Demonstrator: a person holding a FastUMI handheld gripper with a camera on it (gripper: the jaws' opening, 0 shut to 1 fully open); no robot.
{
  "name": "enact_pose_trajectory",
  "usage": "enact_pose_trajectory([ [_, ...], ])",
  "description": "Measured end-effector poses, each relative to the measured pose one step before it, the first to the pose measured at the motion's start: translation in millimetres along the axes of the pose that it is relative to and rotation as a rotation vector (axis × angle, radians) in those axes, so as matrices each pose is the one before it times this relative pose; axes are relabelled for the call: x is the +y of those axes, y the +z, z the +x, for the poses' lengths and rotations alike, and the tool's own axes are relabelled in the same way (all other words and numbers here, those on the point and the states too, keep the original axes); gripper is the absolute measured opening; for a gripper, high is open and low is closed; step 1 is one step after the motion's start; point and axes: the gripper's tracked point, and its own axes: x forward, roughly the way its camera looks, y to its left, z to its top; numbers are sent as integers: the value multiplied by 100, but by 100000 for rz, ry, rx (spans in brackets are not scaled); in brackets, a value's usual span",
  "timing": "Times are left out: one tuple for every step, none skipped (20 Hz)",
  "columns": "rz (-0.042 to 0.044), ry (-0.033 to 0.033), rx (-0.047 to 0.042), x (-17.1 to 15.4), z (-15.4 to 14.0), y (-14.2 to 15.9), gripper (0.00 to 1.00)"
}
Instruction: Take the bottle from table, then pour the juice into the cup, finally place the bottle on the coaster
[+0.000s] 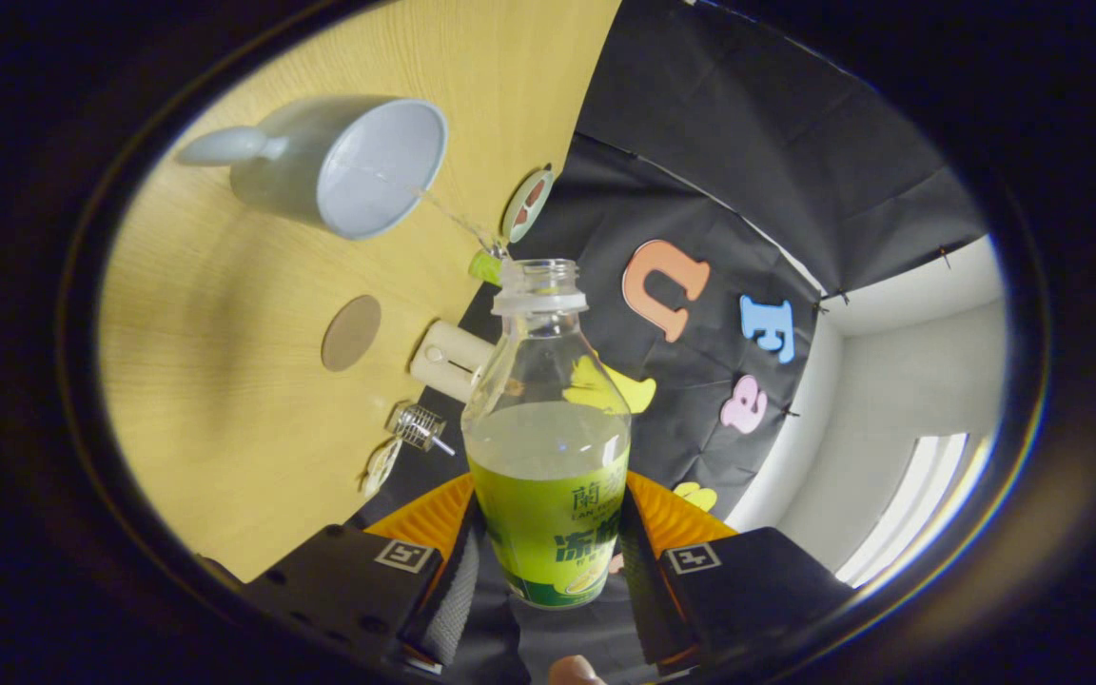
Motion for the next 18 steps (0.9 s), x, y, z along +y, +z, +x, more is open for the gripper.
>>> enact_pose_trajectory([
  [-737,-559,-236,-174,-73,92,74],
  [-614,-433,-206,-109,11,16,74],
  [-451,-237,-121,-105,22,6,74],
  [-232,-121,-431,-64,-36,109,74],
  [-718,-188,-265,-1,39,17,74],
  [-1061,-560,-281,-202,-21,88,74],
  [-1669,-987,-423,-271,-64,92,74],
  [-1652,-968,-306,-308,-171,153,74],
  [-965,-161,-66,-128,-102,51,74],
  [-174,296,-131,115,-2,22,74],
  [17,-179,-259,61,-74,38,74],
  [-263,-181,-82,85,36,-8,74],
  [-388,-274,-221,-38,-83,24,74],
  [-265,-101,-255,28,-59,1,74],
  [-294,-97,-157,-41,-21,15,74],
  [-449,-271,-130,-129,165,23,74],
  [-197,-186,-105,-33,26,18,74],
  [-16,-188,-206,8,80,74,74],
])
